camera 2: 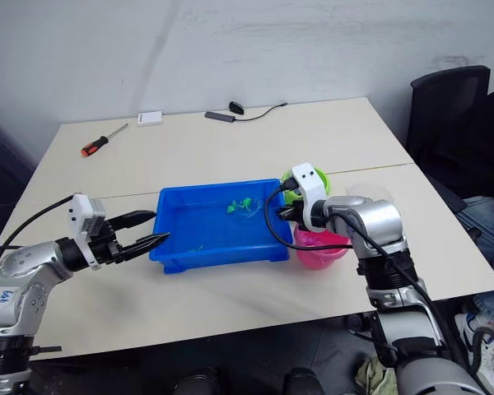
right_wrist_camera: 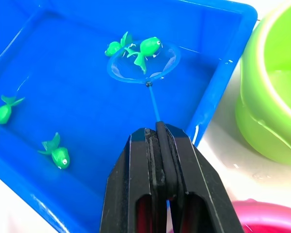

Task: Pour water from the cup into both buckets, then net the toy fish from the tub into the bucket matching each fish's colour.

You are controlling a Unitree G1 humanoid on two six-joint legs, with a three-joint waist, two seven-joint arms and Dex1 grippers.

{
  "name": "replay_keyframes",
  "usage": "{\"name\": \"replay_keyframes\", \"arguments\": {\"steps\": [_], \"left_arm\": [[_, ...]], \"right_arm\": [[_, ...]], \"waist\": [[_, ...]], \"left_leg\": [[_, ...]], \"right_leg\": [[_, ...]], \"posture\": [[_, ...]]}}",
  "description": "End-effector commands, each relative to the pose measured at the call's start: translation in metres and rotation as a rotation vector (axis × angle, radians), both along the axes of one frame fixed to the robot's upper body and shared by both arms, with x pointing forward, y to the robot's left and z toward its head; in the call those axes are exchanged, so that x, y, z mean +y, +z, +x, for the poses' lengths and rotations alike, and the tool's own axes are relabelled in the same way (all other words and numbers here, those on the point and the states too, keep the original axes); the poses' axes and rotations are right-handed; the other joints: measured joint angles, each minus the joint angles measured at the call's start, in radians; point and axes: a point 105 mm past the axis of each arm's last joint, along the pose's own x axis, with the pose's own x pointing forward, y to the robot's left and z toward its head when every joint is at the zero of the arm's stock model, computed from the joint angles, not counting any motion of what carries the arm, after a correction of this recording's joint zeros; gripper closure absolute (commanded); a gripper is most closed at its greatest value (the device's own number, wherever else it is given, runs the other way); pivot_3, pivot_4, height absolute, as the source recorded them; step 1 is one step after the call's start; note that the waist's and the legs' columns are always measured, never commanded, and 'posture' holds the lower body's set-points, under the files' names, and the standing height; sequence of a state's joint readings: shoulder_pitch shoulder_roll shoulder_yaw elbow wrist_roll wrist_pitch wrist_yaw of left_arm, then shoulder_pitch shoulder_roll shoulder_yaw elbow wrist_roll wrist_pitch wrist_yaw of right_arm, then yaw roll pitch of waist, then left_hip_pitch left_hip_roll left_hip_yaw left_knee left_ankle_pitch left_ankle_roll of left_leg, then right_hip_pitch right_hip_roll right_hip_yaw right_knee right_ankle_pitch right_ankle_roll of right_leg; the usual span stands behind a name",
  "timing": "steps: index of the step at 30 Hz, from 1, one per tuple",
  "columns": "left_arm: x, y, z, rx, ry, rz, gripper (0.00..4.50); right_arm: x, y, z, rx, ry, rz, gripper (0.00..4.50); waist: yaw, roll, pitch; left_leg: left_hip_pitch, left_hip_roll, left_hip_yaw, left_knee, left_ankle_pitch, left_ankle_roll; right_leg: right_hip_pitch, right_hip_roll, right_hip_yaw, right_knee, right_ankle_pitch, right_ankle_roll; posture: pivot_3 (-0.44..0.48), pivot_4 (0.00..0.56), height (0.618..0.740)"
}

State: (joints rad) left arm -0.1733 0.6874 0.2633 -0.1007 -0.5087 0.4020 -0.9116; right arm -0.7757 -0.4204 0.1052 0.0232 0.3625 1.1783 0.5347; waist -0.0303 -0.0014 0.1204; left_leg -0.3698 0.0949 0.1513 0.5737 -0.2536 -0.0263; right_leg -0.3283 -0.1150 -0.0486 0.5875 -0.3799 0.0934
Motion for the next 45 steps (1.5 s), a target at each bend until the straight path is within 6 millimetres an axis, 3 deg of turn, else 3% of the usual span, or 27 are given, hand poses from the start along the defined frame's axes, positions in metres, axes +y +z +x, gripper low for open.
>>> {"name": "replay_keyframes", "arguments": {"steps": [1, 9, 20, 27, 33, 45], "left_arm": [[0.0, 0.007, 0.001, -0.033, -0.009, -0.001, 0.83], [-0.002, 0.011, 0.0, -0.056, -0.026, -0.01, 0.83], [-0.012, 0.024, 0.009, -0.103, -0.101, -0.034, 0.83], [-0.019, 0.029, 0.02, -0.111, -0.156, -0.042, 0.83], [-0.026, 0.031, 0.029, -0.114, -0.202, -0.044, 0.83], [-0.035, 0.032, 0.037, -0.118, -0.251, -0.047, 0.83]], "right_arm": [[0.002, 0.017, -0.003, -0.064, 0.029, 0.012, 4.5], [-0.003, 0.023, -0.019, -0.101, 0.078, 0.048, 4.5], [-0.02, 0.052, -0.056, -0.217, 0.131, 0.147, 4.5], [-0.074, 0.082, -0.057, -0.333, -0.069, 0.151, 4.5], [-0.105, 0.081, -0.058, -0.431, -0.182, -0.027, 4.5], [-0.116, 0.057, -0.035, -0.702, -0.105, -0.634, 4.5]], "waist": [[0.0, 0.0, 0.0], [0.002, 0.0, 0.0], [0.004, 0.0, 0.0], [0.006, -0.001, 0.0], [0.005, -0.001, 0.0], [0.006, -0.002, 0.002]], "left_leg": [[0.0, 0.0, 0.0, 0.0, 0.0, 0.0], [0.0, 0.0, 0.0, 0.0, 0.0, 0.0], [0.0, 0.0, 0.0, 0.0, -0.003, -0.004], [0.0, -0.001, -0.001, 0.0, -0.003, -0.004], [0.0, -0.001, 0.0, 0.0, 0.0, 0.001], [0.0, -0.009, 0.0, -0.001, 0.002, -0.001]], "right_leg": [[0.0, 0.0, 0.0, 0.0, 0.0, 0.0], [0.0, 0.0, 0.0, -0.001, 0.0, 0.0], [0.001, 0.0, -0.001, -0.003, 0.0, 0.0], [0.001, 0.001, -0.001, -0.004, 0.0, 0.0], [0.003, 0.001, -0.001, -0.005, 0.0, 0.001], [0.002, 0.005, -0.002, -0.007, 0.004, 0.011]], "posture": [[0.0, 0.15, 0.733], [0.0, 0.15, 0.733], [0.0, 0.15, 0.733], [0.0, 0.15, 0.733], [0.0, 0.15, 0.733], [0.0, 0.15, 0.733]]}}
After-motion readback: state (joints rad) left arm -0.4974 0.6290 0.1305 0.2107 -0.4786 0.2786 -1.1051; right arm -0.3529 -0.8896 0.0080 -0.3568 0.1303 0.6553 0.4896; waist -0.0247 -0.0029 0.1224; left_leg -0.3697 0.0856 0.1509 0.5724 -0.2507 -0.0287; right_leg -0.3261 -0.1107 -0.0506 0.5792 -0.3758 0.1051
